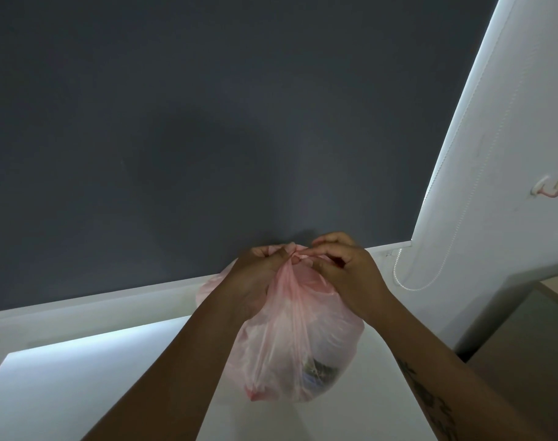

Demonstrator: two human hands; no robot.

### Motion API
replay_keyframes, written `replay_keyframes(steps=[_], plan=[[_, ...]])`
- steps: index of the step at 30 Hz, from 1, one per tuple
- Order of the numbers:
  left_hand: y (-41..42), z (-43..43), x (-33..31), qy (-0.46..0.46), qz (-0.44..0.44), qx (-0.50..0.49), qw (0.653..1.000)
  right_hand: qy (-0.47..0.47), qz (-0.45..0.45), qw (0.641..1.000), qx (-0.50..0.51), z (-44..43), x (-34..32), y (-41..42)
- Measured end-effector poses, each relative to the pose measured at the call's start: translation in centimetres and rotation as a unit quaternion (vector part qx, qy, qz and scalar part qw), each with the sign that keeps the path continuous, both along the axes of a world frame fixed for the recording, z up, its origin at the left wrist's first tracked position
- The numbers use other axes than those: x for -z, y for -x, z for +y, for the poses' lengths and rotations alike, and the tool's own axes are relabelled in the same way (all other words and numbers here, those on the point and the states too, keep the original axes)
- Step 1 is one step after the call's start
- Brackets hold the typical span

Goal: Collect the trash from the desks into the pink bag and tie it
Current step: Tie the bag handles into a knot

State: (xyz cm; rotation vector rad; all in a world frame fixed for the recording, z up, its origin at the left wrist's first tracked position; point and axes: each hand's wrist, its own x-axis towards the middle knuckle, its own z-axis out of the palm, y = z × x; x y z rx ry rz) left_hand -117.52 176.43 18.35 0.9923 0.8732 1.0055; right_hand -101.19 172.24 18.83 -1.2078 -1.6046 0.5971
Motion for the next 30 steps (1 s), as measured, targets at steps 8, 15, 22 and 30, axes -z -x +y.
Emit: replay_keyframes(steps=[8, 15, 22, 30], plan=[[1.1, -0.2, -0.2, 0.009, -0.008, 0.012, 1.000, 0.089, 0.173, 0.981, 0.004, 0.1, -0.3, 0.1], [2.8, -0.7, 0.5, -0.117, 0.223, -0.175, 0.952, 0.117, 0.326, 0.937, -0.037, -0.2, -0.5, 1.3], [8.4, -0.4, 4.3, -0.123, 0.291, -0.341, 0.886, 0.145, 0.554, 0.820, 0.015, -0.8, 1.1, 1.9], [8.7, -1.0, 6.5, -0.161, 0.392, -0.352, 0.835, 0.167, 0.584, 0.787, 0.105, -0.8, 1.3, 2.3]])
